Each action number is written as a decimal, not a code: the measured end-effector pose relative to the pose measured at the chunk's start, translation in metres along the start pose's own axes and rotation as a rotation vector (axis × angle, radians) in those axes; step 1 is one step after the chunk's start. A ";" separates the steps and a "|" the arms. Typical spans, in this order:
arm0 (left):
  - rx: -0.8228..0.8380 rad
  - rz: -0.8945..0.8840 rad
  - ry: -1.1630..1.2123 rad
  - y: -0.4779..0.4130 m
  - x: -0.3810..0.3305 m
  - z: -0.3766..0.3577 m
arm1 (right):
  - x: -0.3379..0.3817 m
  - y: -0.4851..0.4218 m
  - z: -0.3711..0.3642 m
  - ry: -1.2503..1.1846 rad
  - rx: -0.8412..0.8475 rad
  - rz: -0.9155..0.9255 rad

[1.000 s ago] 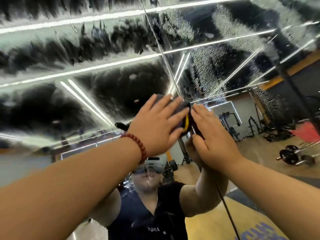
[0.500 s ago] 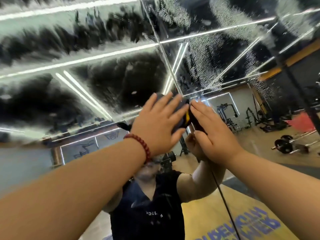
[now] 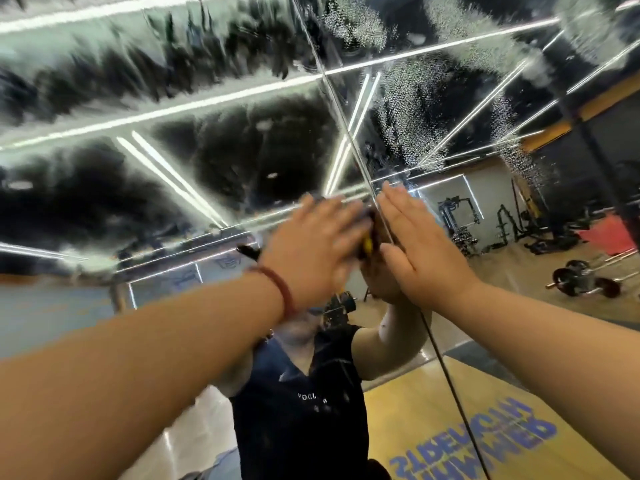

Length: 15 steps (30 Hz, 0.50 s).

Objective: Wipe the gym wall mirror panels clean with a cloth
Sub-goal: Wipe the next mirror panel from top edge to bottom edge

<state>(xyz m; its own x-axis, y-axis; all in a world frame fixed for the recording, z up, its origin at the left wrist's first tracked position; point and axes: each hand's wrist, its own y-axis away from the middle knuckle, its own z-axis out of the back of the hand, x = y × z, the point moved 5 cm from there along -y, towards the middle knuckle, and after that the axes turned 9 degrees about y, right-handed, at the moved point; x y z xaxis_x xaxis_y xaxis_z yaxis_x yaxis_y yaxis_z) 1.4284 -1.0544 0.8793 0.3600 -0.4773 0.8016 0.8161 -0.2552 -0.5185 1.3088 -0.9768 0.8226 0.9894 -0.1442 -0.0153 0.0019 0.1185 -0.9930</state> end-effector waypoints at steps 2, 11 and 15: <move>0.084 -0.137 -0.011 0.034 -0.037 -0.018 | -0.002 -0.001 0.003 -0.017 0.001 -0.030; 0.069 0.205 -0.006 0.027 0.090 0.027 | 0.049 -0.031 -0.016 0.003 -0.010 0.087; 0.053 0.217 -0.061 0.036 0.092 0.022 | 0.065 -0.058 -0.026 0.037 -0.049 0.054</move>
<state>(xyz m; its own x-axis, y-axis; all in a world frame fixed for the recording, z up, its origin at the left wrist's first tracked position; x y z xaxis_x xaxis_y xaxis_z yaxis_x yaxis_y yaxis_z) 1.5004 -1.0889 0.9410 0.5552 -0.4641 0.6902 0.7386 -0.1063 -0.6657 1.3693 -1.0186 0.8763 0.9818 -0.1755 -0.0730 -0.0598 0.0791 -0.9951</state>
